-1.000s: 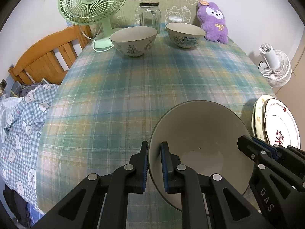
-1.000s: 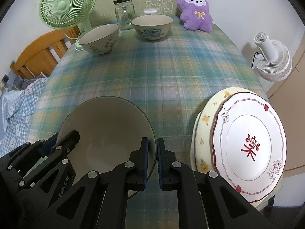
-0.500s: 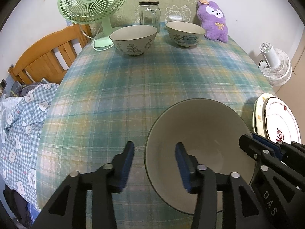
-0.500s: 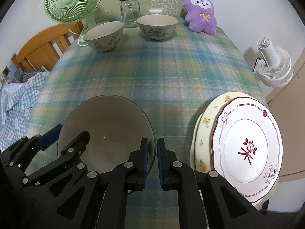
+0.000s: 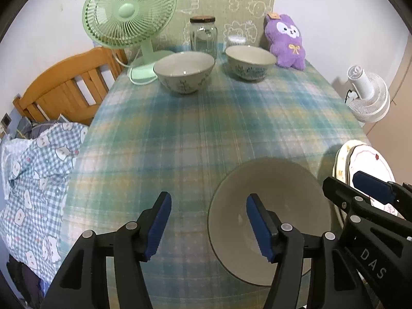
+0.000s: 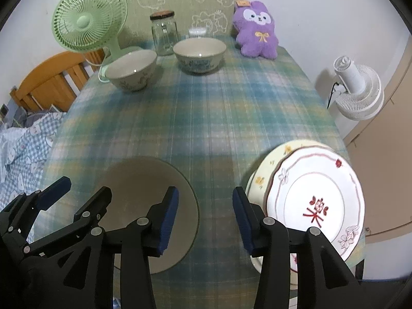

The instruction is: Organize plates and bowls

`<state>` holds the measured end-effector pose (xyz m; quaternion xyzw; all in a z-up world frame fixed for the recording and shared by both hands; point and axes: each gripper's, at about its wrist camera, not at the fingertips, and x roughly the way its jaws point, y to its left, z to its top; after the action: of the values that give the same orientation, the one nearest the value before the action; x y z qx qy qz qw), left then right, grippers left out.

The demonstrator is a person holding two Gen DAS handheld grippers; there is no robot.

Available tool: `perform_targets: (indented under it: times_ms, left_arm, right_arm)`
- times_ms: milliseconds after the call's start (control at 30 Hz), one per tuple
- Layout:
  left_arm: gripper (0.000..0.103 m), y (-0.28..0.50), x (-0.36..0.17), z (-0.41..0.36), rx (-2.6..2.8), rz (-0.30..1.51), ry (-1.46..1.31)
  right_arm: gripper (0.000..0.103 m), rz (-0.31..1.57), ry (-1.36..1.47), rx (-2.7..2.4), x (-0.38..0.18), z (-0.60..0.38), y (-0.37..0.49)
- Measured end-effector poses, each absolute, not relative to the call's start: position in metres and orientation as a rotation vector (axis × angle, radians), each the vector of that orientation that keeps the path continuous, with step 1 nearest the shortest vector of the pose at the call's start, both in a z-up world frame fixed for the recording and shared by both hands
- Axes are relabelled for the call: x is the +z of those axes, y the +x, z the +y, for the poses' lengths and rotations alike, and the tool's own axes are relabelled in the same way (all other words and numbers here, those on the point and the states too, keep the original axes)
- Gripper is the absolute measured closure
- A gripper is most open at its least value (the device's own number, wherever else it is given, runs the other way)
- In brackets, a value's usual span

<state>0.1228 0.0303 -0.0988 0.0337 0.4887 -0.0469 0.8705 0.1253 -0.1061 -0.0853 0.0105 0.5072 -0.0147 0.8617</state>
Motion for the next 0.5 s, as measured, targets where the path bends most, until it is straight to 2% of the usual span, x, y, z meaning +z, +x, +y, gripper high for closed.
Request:
perform_targets:
  times_ms: [233, 500]
  left_arm:
    - [0.025, 0.133, -0.07, 0.044, -0.079, 0.981, 0.033]
    - [0.021, 0.137, -0.041, 0.056, -0.054, 0.948, 0.006]
  right_arm:
    - [0.051, 1.011, 0.034, -0.04, -0.054, -0.102, 0.132]
    - [0.044, 0.953, 0.05, -0.052, -0.023, -0.097, 0.138]
